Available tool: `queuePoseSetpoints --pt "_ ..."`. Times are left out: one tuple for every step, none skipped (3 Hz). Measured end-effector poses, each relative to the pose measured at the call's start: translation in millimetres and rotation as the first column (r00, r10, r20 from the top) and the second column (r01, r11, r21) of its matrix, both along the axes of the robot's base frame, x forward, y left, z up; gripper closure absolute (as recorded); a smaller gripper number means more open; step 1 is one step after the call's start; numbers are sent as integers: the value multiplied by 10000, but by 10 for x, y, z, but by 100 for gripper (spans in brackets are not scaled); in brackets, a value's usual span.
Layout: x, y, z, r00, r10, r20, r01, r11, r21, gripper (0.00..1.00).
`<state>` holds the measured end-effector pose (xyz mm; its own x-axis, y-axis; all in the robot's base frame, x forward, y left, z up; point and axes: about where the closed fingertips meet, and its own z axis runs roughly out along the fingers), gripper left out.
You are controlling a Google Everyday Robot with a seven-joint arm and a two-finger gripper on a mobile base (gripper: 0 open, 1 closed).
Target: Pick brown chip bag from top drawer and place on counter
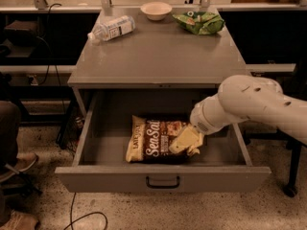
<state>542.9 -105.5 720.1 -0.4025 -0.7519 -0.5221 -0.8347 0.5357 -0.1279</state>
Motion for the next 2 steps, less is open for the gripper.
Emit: queuePoseSetpoints --pt "160 131 -205 9997 190 180 -187 9998 -116 0" --pt "241 326 -388 9951 989 37 -986 9944 -383 0"
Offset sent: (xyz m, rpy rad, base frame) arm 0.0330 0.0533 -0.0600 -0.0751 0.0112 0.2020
